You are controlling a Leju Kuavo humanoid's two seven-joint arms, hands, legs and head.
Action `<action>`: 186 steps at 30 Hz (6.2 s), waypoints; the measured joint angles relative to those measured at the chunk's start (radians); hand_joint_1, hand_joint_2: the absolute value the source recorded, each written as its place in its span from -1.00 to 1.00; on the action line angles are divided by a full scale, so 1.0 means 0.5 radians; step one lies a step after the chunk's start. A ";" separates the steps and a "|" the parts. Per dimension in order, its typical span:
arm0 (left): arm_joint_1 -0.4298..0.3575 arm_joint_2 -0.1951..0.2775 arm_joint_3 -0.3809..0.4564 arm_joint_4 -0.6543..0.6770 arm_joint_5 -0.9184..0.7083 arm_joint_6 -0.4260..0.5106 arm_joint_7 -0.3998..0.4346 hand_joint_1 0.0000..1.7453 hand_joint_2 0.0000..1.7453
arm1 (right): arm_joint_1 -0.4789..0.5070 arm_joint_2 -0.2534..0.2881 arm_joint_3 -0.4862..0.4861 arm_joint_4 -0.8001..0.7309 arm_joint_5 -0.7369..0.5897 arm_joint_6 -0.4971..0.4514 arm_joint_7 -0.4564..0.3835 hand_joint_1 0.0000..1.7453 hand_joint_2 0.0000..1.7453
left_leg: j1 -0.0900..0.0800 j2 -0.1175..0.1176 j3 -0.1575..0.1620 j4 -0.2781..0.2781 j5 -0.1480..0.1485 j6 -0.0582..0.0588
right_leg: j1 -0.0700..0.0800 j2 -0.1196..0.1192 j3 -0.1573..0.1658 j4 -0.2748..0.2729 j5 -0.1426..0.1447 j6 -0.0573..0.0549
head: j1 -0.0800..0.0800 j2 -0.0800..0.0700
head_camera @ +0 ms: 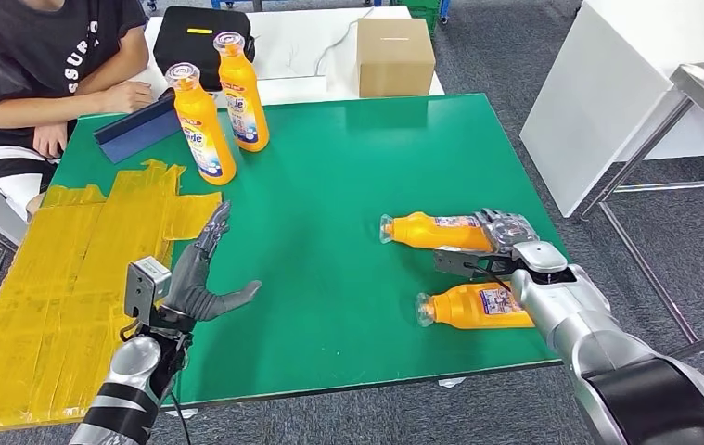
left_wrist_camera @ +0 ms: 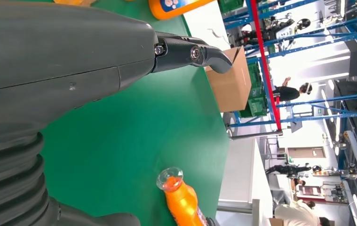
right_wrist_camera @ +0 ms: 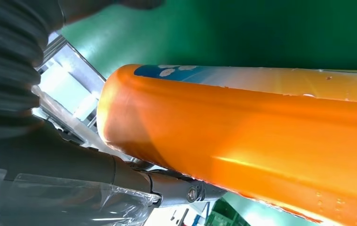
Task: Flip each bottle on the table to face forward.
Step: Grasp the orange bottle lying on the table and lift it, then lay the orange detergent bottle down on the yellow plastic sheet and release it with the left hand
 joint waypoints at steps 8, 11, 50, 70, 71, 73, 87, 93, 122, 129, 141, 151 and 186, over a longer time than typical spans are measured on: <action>-0.014 -0.004 -0.002 0.025 0.011 0.001 -0.007 -1.00 1.00 | -0.002 0.016 0.033 0.027 0.002 0.064 -0.005 0.83 1.00 | 0.001 0.000 0.005 0.000 -0.002 0.000 | 0.000 0.003 0.005 -0.001 0.000 -0.001 | 0.000 0.000; -0.020 -0.005 -0.002 0.035 0.013 0.001 -0.010 -1.00 1.00 | -0.007 0.019 0.039 0.031 0.000 0.079 -0.005 0.98 1.00 | 0.001 0.000 0.006 0.000 -0.002 0.000 | 0.001 0.003 0.006 -0.001 0.000 0.000 | 0.000 0.000; 0.023 0.000 -0.018 0.020 0.032 0.022 -0.035 -1.00 1.00 | 0.255 0.083 -0.110 -0.125 -0.383 -0.794 -0.302 1.00 1.00 | 0.001 -0.001 -0.001 0.000 -0.004 -0.001 | 0.001 0.004 0.003 -0.001 0.000 0.000 | -0.001 0.000; 0.081 0.004 -0.030 -0.088 0.031 0.018 0.027 -1.00 1.00 | 0.572 0.279 -0.423 -0.677 -0.870 -1.133 -0.530 1.00 1.00 | 0.002 -0.005 -0.025 0.000 -0.003 -0.001 | 0.001 0.003 -0.018 -0.001 -0.001 0.000 | -0.001 0.000; 0.081 0.004 -0.037 -0.091 0.043 0.001 0.039 -1.00 1.00 | 0.601 0.305 -0.446 -0.740 -0.945 -1.122 -0.567 1.00 1.00 | 0.002 -0.005 -0.025 0.000 -0.003 -0.001 | 0.001 0.003 -0.019 -0.001 -0.001 0.000 | -0.001 0.000; 0.079 0.004 -0.057 -0.094 0.084 -0.049 0.070 -1.00 1.00 | 0.660 0.359 -0.482 -0.868 -1.116 -1.057 -0.658 1.00 1.00 | 0.002 -0.005 -0.026 0.000 -0.003 -0.001 | 0.002 0.003 -0.020 -0.001 -0.002 0.000 | 0.000 0.000; -0.059 0.017 -0.288 -0.095 0.310 -0.173 0.201 -1.00 1.00 | 0.886 0.619 -0.486 -1.435 -1.863 -0.635 -0.917 1.00 1.00 | 0.002 -0.005 -0.029 0.000 -0.003 -0.001 | 0.000 0.003 -0.023 -0.001 -0.002 0.000 | 0.000 0.000; -0.138 0.016 -0.397 -0.093 0.496 -0.286 0.293 -1.00 1.00 | 0.955 0.685 -0.401 -1.481 -2.117 -0.281 -1.000 1.00 1.00 | 0.002 -0.004 -0.030 0.000 -0.003 -0.001 | 0.001 0.003 -0.025 -0.001 -0.002 0.000 | 0.000 0.000; -0.301 -0.059 -0.647 -0.053 1.049 -0.248 0.442 -1.00 1.00 | 0.982 0.836 -0.015 -1.166 -2.093 -0.264 -1.088 1.00 1.00 | 0.002 -0.004 -0.031 0.000 -0.003 -0.001 | 0.001 0.003 -0.025 -0.001 -0.002 0.000 | 0.000 0.000; -0.312 -0.070 -0.706 -0.066 1.124 -0.242 0.446 -1.00 1.00 | 0.970 0.841 0.019 -1.075 -2.017 -0.451 -1.107 1.00 1.00 | 0.002 -0.004 -0.031 0.000 -0.003 -0.001 | 0.001 0.003 -0.025 -0.001 -0.002 0.000 | 0.000 0.000; -0.318 -0.070 -0.747 -0.024 1.116 -0.144 0.418 -1.00 1.00 | 0.881 0.857 0.132 -0.890 -1.595 -0.963 -1.005 1.00 1.00 | 0.002 -0.003 -0.031 0.000 -0.003 -0.001 | 0.001 0.003 -0.026 -0.001 -0.002 0.000 | 0.000 0.000; -0.318 -0.070 -0.742 0.039 1.094 -0.108 0.397 -1.00 1.00 | 0.823 0.858 0.202 -0.768 -1.496 -1.093 -0.948 1.00 1.00 | 0.002 -0.004 -0.031 0.000 -0.003 -0.001 | 0.001 0.003 -0.026 -0.001 -0.002 0.000 | 0.000 0.000; -0.298 -0.096 -0.695 0.064 1.035 0.026 0.334 1.00 1.00 | 0.752 0.885 0.289 -0.632 -1.348 -1.243 -0.868 1.00 1.00 | 0.002 -0.003 -0.031 0.000 -0.003 -0.001 | 0.001 0.004 -0.027 -0.001 -0.002 0.000 | 0.000 0.000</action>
